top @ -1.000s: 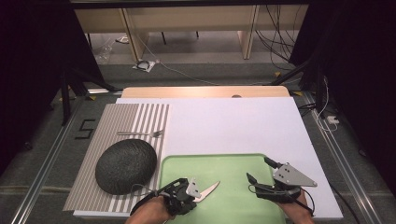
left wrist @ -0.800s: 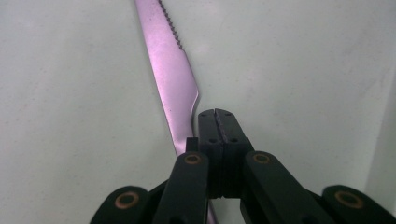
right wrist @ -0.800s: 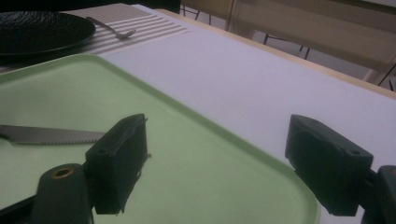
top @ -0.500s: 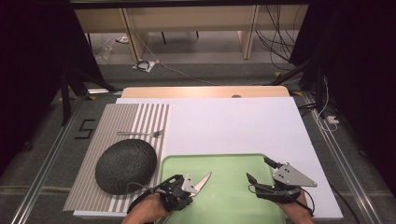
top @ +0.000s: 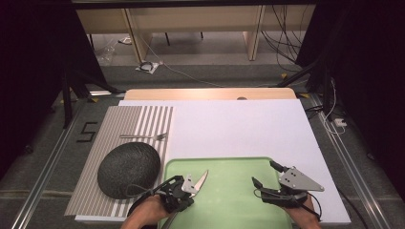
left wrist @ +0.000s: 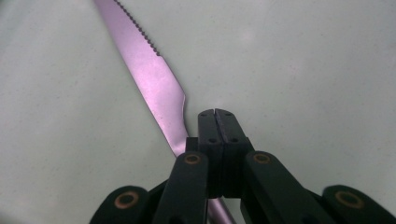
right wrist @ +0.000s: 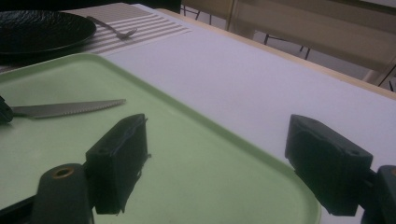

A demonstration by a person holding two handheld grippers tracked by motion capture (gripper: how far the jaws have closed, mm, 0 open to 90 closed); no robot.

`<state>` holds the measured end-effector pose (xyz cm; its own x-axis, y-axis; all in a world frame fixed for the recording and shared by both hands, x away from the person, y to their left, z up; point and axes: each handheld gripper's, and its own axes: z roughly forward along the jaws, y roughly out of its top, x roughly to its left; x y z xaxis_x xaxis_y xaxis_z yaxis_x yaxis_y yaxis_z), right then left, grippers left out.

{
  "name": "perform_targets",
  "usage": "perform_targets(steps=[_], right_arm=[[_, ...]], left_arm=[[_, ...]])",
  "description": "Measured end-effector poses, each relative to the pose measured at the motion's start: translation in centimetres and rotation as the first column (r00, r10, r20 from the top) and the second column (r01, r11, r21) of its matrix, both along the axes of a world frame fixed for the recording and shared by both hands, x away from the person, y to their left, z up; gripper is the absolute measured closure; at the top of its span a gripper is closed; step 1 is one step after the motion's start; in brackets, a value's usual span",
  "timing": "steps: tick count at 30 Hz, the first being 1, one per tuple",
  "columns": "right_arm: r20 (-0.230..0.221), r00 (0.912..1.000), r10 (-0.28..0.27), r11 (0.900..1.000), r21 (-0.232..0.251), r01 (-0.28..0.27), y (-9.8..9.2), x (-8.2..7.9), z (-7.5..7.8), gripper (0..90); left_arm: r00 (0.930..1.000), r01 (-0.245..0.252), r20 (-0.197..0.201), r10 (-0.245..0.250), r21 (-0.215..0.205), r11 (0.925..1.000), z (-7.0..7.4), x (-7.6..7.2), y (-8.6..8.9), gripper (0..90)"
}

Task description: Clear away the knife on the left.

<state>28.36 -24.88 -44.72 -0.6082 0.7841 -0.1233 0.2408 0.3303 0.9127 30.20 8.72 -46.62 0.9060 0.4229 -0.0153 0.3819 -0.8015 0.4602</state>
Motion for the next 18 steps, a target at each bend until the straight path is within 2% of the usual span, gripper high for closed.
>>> perform_targets(steps=[18], right_arm=[[-0.001,1.0,-0.002,1.0,0.007,0.002,-0.1,0.0,0.0,22.0]], left_arm=[[0.9983,-0.058,-0.003,0.058,0.01,0.9983,0.0,0.9,1.7,89.2]])
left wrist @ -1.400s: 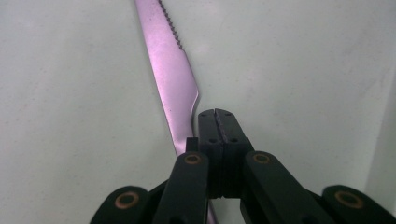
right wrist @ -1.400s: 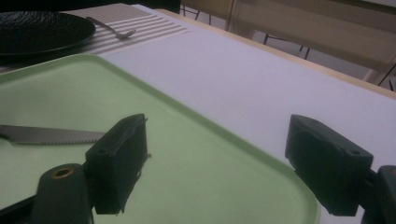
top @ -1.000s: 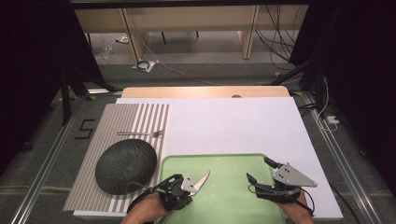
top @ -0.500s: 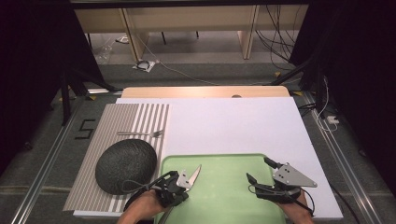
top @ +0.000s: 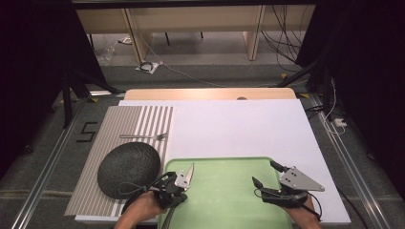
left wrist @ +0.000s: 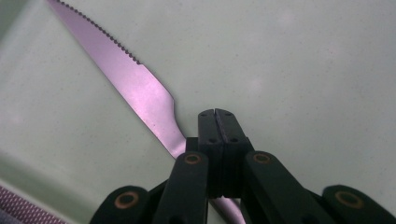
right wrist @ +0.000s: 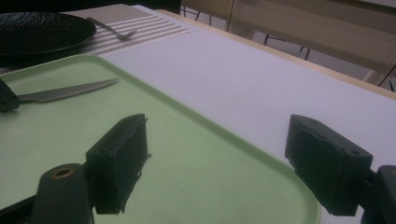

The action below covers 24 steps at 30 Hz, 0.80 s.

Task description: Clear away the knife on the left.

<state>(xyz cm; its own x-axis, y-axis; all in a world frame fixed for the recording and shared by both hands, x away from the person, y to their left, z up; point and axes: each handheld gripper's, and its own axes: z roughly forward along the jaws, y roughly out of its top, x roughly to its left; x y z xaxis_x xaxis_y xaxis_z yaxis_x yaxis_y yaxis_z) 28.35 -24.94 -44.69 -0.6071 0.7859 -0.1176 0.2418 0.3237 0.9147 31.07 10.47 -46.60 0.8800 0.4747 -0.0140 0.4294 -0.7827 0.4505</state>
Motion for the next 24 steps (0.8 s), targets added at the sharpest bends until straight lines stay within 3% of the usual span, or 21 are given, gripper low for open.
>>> perform_targets(steps=[24], right_arm=[[-0.001,1.0,-0.001,1.0,-0.002,0.001,-0.1,0.0,0.0,22.2]], left_arm=[[0.9974,-0.07,-0.013,0.07,0.003,0.9975,0.0,0.6,1.9,89.2]])
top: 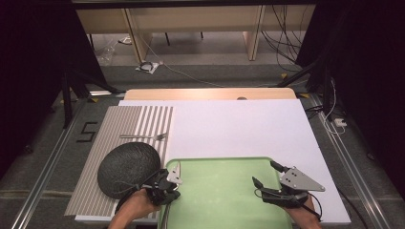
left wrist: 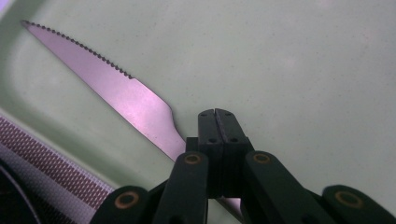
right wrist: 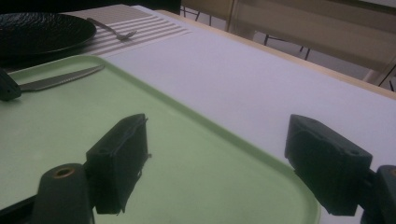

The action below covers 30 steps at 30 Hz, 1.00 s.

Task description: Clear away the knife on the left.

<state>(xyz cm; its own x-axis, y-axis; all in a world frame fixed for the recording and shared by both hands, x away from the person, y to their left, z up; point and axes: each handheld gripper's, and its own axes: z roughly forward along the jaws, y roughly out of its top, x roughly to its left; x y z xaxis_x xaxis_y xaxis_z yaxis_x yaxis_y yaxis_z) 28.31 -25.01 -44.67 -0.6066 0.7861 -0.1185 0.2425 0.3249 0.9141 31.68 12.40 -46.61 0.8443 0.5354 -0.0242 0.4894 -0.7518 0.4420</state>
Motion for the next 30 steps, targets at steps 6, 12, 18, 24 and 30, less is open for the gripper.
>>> perform_targets(steps=[6,12,18,24,30], right_arm=[[-0.001,1.0,0.0,1.0,0.0,0.0,0.0,0.0,0.0,22.3],[0.0,1.0,0.0,1.0,0.0,0.0,0.0,0.0,0.0,22.3],[0.002,1.0,0.002,1.0,0.002,-0.002,0.0,0.0,0.0,22.3],[0.0,1.0,0.003,1.0,0.004,-0.003,0.1,0.0,0.0,22.3],[-0.003,1.0,0.003,1.0,0.012,-0.003,0.0,0.0,0.0,22.3]], left_arm=[[0.9995,-0.025,-0.02,0.025,0.008,0.9997,0.1,0.1,0.5,89.3],[0.999,-0.024,-0.038,0.024,0.013,0.9996,0.1,0.1,0.8,89.1],[0.9992,-0.033,-0.024,0.033,-0.014,0.9993,0.6,0.3,0.9,77.4],[0.9981,-0.062,-0.005,0.062,-0.085,0.9944,1.6,0.5,1.5,58.0],[0.9894,-0.115,0.073,0.125,-0.133,0.9845,2.4,0.8,1.9,43.2]])
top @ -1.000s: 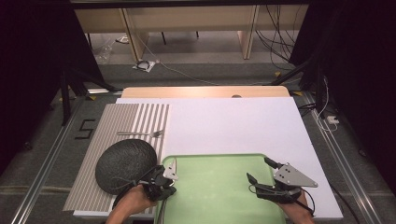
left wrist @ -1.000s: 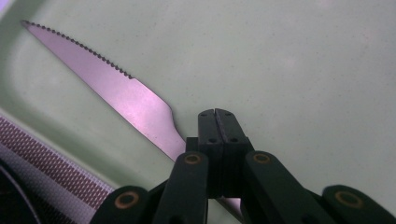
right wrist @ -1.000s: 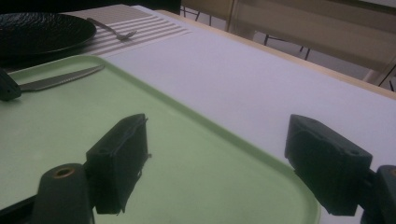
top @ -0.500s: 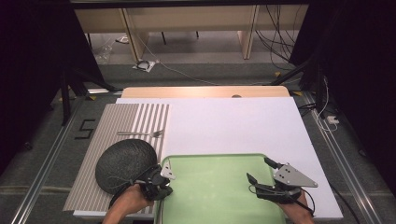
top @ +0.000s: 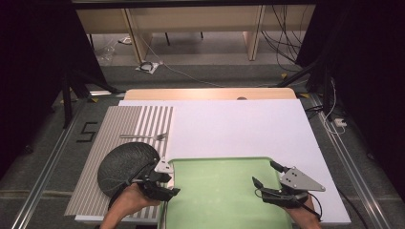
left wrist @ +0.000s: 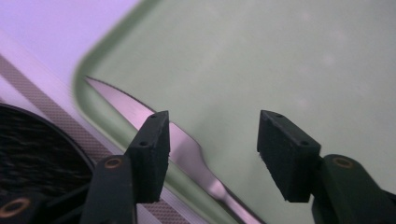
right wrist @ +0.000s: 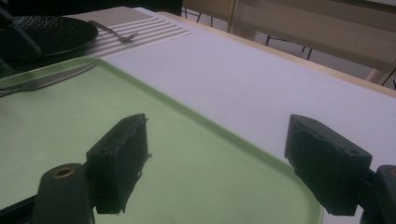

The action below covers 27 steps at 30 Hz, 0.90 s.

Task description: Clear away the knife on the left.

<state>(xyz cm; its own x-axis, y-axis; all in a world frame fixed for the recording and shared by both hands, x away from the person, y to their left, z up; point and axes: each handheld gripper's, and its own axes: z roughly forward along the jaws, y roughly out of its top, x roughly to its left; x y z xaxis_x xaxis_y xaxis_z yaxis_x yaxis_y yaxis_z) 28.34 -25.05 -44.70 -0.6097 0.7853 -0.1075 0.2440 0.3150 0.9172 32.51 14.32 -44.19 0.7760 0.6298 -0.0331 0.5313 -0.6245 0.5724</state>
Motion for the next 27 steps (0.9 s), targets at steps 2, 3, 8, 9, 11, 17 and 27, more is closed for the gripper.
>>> perform_targets(steps=[2,3,8,9,11,17,27], right_arm=[[-0.001,1.0,0.0,1.0,0.011,0.0,-0.1,0.0,0.0,22.3],[-0.002,1.0,-0.002,1.0,0.014,0.002,-0.2,0.1,0.0,22.3],[-0.007,1.0,0.001,1.0,0.025,0.0,-0.3,0.1,0.0,22.3],[-0.007,1.0,0.001,1.0,0.027,0.0,-0.3,0.1,0.0,22.3],[-0.008,1.0,0.001,1.0,0.03,-0.001,-0.3,0.1,0.0,22.3],[-0.018,0.9998,-0.002,0.999,0.051,0.003,-0.5,0.3,0.0,22.0],[-0.027,0.9996,-0.001,0.994,0.106,0.004,-0.9,0.3,0.1,19.8]], left_arm=[[0.9998,-0.015,0.01,0.016,-0.027,0.9995,0.2,0.2,0.3,41.3],[0.9995,-0.024,0.018,0.025,-0.037,0.999,0.3,0.3,0.4,40.0],[0.9979,-0.051,0.035,0.053,-0.058,0.997,0.5,0.6,0.9,35.9],[0.9975,-0.058,0.038,0.06,-0.06,0.9965,0.6,0.6,1.0,34.9],[0.9966,-0.068,0.043,0.071,-0.068,0.9954,0.6,0.7,1.2,33.3],[0.9923,-0.1,0.063,0.106,-0.093,0.9907,1.2,1.1,2.0,28.5],[0.9758,-0.162,0.124,0.18,-0.144,0.9762,2.0,1.5,3.4,25.5]])
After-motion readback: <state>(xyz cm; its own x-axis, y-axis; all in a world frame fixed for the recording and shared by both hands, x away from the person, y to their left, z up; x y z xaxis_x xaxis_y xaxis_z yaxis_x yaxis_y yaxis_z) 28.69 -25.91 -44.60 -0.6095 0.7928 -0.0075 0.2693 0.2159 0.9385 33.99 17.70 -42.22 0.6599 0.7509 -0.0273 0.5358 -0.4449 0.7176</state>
